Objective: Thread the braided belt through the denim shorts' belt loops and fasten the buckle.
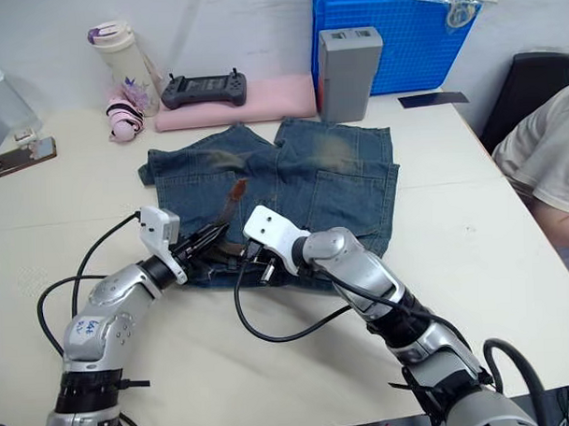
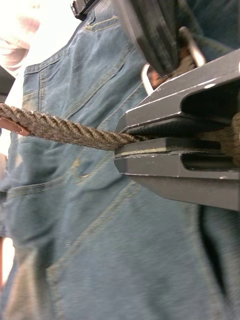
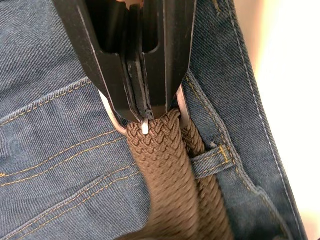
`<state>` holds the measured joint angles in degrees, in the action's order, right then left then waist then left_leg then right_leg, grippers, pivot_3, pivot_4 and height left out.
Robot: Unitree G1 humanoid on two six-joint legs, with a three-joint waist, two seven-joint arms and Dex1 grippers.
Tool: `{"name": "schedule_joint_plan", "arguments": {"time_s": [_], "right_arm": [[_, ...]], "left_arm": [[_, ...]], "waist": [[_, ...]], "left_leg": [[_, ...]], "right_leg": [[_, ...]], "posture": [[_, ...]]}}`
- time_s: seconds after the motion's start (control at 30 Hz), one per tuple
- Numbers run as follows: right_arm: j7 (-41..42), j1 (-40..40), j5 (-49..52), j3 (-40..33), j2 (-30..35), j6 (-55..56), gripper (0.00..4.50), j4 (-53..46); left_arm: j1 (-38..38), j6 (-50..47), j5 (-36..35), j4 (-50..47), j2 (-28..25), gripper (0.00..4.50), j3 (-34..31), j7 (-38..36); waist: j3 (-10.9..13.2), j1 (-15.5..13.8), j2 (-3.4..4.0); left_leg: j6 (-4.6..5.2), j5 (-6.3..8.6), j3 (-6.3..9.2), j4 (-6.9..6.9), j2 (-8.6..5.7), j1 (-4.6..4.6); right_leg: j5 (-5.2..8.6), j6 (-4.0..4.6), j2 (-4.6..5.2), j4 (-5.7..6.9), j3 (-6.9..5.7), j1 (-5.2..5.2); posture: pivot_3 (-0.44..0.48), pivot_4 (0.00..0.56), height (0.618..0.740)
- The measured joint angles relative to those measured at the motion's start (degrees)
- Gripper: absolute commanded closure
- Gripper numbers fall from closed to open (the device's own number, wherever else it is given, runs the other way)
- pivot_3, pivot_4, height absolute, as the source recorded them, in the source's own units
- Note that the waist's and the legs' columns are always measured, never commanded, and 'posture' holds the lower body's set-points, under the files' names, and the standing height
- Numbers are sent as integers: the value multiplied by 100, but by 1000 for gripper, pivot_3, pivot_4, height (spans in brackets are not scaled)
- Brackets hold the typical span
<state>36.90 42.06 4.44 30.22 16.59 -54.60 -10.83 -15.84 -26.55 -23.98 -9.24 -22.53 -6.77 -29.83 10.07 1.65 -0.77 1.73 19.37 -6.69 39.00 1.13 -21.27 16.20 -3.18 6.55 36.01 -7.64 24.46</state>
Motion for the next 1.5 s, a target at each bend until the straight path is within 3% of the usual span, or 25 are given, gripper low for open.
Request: {"name": "schedule_joint_plan", "arguments": {"time_s": [0.5, 1.0, 1.5], "right_arm": [[343, 457, 345, -574, 145, -139, 4473, -23], [197, 133, -39, -117, 76, 706, 4473, 545], [403, 46, -108, -79, 186, 552, 4473, 176]], "left_arm": [[-125, 228, 128, 370, -115, 4085, 49, -361], [-118, 228, 145, 367, -114, 4085, 45, -353], [-122, 229, 170, 370, -113, 4085, 46, -351]], "waist": [[4, -5, 3], [4, -4, 3], [5, -3, 3]], "left_leg": [[0, 0, 1, -5, 0, -7], [0, 0, 0, -6, 0, -8], [0, 0, 1, -8, 1, -8]], "right_leg": [[0, 0, 0, -7, -2, 4], [0, 0, 0, -6, -2, 5], [0, 0, 0, -7, -2, 5]], "posture": [[0, 150, 728], [0, 150, 728], [0, 150, 728]]}}
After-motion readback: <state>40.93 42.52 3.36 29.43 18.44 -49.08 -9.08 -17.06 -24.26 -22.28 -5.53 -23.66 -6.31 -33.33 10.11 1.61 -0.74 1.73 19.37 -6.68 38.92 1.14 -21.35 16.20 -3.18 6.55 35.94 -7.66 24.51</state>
